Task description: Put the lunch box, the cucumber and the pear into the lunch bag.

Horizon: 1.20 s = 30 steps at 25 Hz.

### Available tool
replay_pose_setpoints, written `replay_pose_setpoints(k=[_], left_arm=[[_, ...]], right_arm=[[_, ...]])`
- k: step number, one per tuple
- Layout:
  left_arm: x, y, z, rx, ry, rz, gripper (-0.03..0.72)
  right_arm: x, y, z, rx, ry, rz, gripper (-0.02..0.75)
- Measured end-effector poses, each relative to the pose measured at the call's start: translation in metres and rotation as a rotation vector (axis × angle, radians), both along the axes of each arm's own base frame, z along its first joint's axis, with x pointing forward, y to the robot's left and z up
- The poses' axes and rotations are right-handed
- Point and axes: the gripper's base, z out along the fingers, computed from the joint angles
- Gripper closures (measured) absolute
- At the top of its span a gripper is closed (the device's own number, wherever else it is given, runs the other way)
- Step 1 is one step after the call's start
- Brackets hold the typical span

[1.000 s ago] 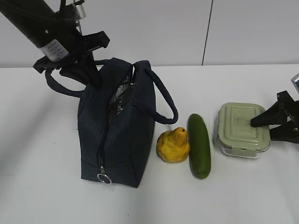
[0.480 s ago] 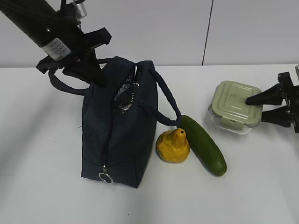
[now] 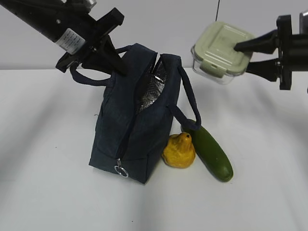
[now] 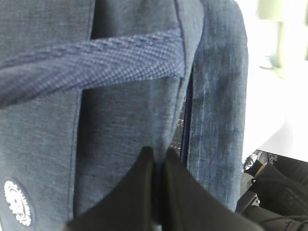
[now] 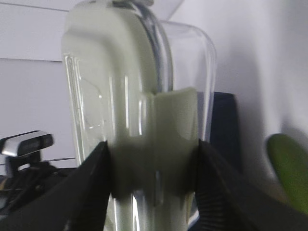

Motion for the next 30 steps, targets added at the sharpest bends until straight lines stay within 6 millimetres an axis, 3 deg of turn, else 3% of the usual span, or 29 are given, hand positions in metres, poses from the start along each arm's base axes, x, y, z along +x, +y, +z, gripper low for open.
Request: replay_pose_setpoints(k=[5, 9, 13, 17, 30], left_arm=[[0.000, 0.000, 0.000, 0.000, 0.000, 0.000, 0.681], [0.000, 0.000, 0.000, 0.000, 0.000, 0.000, 0.681], [0.000, 0.000, 0.000, 0.000, 0.000, 0.000, 0.681], [0.000, 0.000, 0.000, 0.000, -0.001, 0.001, 0.681], [0.000, -0.002, 0.001, -0.022, -0.001, -0.004, 0.681]], right_arm=[[-0.008, 0.039, 0.048, 0.083, -0.121, 0.053, 0.382], [-0.011, 0.070, 0.063, 0.103, -0.159, 0.133, 0.382], [-0.017, 0.093, 0.061, 0.082, -0.152, 0.215, 0.382], [-0.023, 0.102, 0.054, 0.016, -0.120, 0.284, 0.382], [-0.029, 0.096, 0.028, -0.237, 0.082, 0.300, 0.382]])
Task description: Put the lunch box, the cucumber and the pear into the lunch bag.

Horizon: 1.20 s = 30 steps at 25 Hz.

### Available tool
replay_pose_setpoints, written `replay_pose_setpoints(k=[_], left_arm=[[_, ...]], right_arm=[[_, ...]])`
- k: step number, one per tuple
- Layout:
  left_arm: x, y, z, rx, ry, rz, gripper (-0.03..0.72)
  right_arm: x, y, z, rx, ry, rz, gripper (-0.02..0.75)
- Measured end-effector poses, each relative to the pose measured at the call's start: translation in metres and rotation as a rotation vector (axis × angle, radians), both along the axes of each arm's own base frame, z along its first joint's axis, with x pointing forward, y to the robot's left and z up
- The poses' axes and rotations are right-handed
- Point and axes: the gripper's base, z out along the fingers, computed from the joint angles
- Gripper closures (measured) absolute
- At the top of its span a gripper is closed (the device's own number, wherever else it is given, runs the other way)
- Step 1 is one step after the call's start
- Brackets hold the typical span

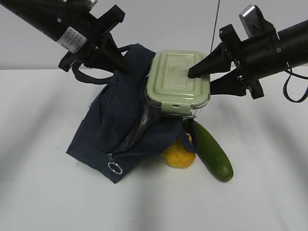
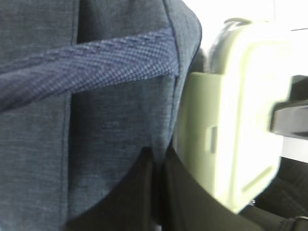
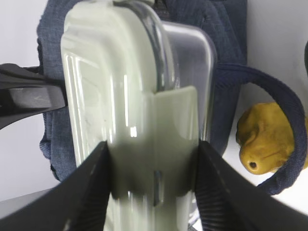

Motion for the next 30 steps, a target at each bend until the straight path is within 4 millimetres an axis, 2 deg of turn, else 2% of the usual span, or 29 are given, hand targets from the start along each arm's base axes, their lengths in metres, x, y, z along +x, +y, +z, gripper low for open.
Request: replay_pose_setpoints(k=[12, 19, 23, 27, 30], left_arm=[[-0.007, -0.020, 0.026, -0.350, -0.053, -0.135, 0.681], [-0.008, -0.021, 0.028, -0.379, -0.048, -0.150, 0.681], [-0.009, -0.021, 0.029, -0.384, -0.050, -0.152, 0.681], [-0.009, -0.021, 0.029, -0.385, -0.048, -0.155, 0.681], [-0.009, -0.021, 0.029, -0.384, -0.053, -0.163, 0.681]], right_arm=[[-0.001, 0.007, -0.002, -0.023, 0.009, -0.004, 0.382], [0.005, 0.013, 0.011, 0.091, -0.013, -0.042, 0.382], [0.009, 0.027, 0.022, 0.109, -0.054, -0.009, 0.382], [0.013, 0.051, 0.019, 0.112, -0.054, 0.054, 0.382], [0.014, 0.058, 0.012, 0.114, -0.035, 0.078, 0.382]])
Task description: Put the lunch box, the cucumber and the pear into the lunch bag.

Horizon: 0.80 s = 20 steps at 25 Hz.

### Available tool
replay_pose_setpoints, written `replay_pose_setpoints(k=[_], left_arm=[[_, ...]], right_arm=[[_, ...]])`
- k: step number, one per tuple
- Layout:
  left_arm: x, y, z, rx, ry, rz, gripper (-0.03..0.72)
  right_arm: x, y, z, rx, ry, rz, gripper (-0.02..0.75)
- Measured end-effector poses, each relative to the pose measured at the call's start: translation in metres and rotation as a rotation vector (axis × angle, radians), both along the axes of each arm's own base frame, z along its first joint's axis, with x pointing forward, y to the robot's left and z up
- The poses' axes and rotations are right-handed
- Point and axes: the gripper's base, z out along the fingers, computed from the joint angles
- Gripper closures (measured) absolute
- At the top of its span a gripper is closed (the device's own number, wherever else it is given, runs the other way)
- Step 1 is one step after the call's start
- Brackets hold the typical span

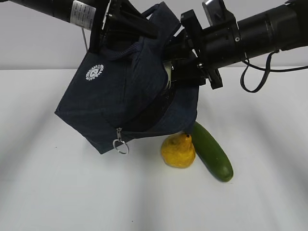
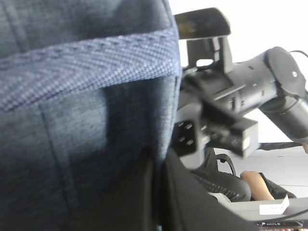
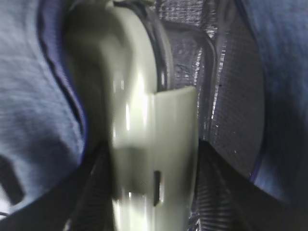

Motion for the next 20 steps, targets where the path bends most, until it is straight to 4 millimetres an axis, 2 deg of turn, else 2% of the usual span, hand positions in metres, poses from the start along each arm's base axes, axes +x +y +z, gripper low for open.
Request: replay_pose_setpoints(k=[8, 10, 15, 20], left_arm=[[0.000, 0.000, 0.000, 0.000, -0.023, -0.010, 0.681], [0.000, 0.000, 0.000, -0.001, -0.026, -0.012, 0.681], [0.001, 0.002, -0.001, 0.014, -0.044, -0.016, 0.681], [0.006, 0.011, -0.003, 0.021, -0.038, 0.002, 0.682]], right_arm=[[0.001, 0.001, -0.001, 0.005, 0.005, 0.008, 0.370], [0.000, 0.001, -0.001, 0.007, 0.004, 0.017, 0.335], [-0.001, 0.002, 0.003, 0.028, -0.008, 0.047, 0.158], [-0.004, 0.001, 0.001, 0.014, -0.006, 0.085, 0.130]])
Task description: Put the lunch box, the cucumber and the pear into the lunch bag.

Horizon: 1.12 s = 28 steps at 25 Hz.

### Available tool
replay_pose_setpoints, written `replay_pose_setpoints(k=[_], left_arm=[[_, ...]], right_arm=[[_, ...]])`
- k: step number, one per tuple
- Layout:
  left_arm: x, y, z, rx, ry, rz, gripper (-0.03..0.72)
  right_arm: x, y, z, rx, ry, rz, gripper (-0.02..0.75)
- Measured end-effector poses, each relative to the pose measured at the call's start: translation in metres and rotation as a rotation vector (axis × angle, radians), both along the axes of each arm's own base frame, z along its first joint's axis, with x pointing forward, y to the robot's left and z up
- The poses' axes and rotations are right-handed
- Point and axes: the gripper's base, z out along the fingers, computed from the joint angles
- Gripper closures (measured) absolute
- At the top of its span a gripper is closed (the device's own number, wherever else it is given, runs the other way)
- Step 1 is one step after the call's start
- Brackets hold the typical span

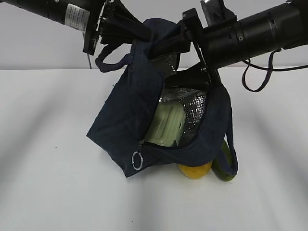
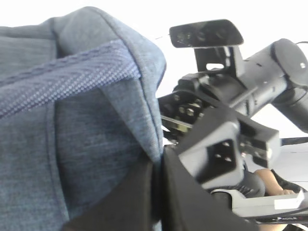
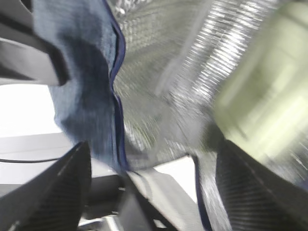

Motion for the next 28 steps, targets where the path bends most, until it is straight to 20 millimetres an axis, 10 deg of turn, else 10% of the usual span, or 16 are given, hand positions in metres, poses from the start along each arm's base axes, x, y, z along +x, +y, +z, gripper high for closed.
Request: replay_pose_setpoints(k=[13, 28], left_arm=[[0.008, 0.021, -0.022, 0.273, -0.068, 0.024, 0.683], [0.016, 0.040, -0.049, 0.561, -0.020, 0.082, 0.683]], right_arm=[[0.010, -0.035, 0.010, -0.400, -0.075, 0.091, 0.146], [0.016, -0.069, -0.026, -0.845, 0.066, 0.061, 0.148]])
